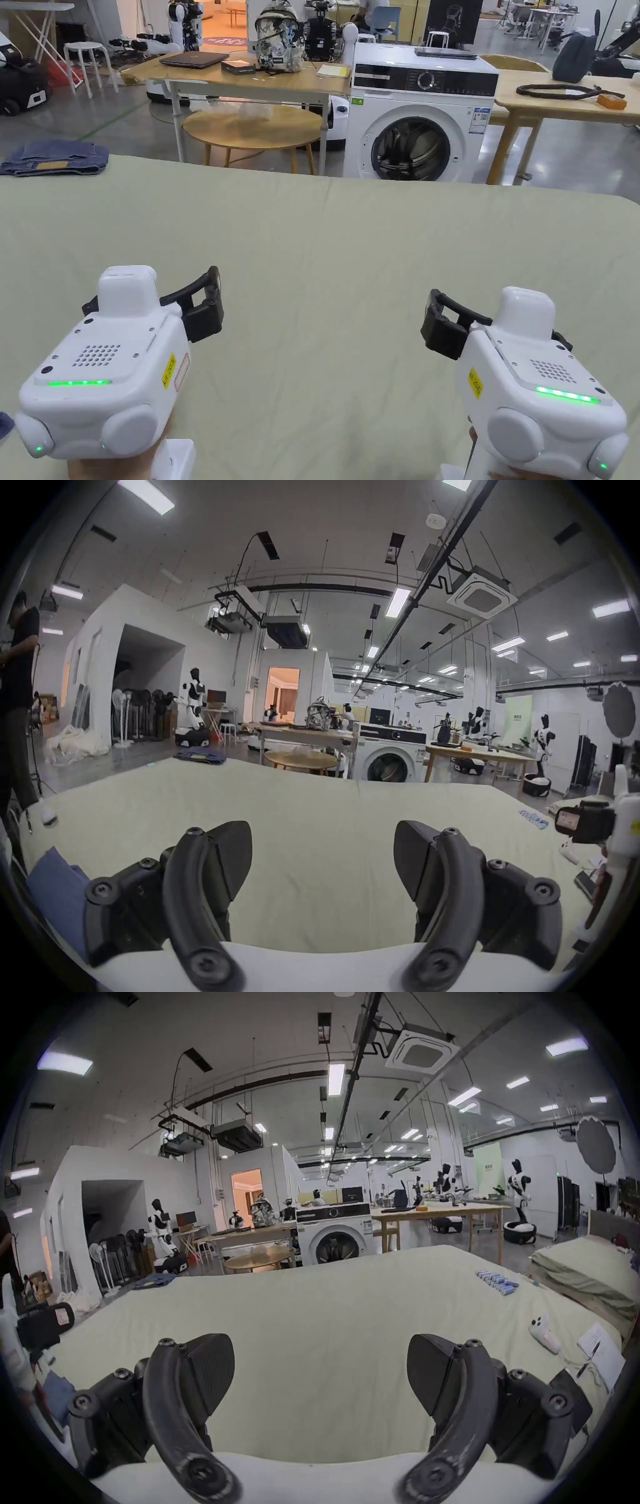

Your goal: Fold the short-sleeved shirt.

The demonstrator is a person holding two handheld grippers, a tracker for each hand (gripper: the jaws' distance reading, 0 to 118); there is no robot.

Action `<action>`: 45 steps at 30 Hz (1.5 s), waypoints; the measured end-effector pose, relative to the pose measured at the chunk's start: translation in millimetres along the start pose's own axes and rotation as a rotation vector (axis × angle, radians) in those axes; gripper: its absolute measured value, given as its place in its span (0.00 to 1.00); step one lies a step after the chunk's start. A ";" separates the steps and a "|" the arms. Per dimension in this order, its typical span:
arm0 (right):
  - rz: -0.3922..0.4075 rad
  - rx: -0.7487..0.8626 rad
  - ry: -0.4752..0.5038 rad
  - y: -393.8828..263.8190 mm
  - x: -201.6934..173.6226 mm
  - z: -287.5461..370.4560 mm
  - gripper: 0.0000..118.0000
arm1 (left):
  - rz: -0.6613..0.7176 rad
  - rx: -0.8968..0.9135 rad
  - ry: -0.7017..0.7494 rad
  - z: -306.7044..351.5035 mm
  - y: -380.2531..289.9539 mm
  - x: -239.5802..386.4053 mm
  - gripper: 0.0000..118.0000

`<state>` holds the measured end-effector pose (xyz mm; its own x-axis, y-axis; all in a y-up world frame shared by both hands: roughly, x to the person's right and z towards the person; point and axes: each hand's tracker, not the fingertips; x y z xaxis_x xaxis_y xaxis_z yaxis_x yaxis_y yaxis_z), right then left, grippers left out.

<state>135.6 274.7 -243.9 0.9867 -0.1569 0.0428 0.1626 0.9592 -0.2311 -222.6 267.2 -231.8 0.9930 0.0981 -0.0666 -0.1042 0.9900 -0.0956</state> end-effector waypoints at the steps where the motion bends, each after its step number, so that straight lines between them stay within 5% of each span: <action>1: -0.007 -0.006 -0.002 2.0 -0.2 -0.3 0.88 | -0.022 0.004 0.014 -1.0 -0.1 1.5 0.73; 18: 0.053 0.005 -0.146 2.6 -3.2 -9.1 0.87 | -0.091 0.028 0.012 -2.2 -2.6 7.9 0.73; 45: 0.127 0.006 -0.157 -2.8 -8.7 -12.1 0.87 | -0.118 -0.001 0.021 -2.5 5.3 0.4 0.73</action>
<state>126.7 270.6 -255.4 0.9863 0.0038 0.1648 0.0361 0.9705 -0.2385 -222.9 272.2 -234.8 0.9970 -0.0209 -0.0752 0.0130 0.9944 -0.1049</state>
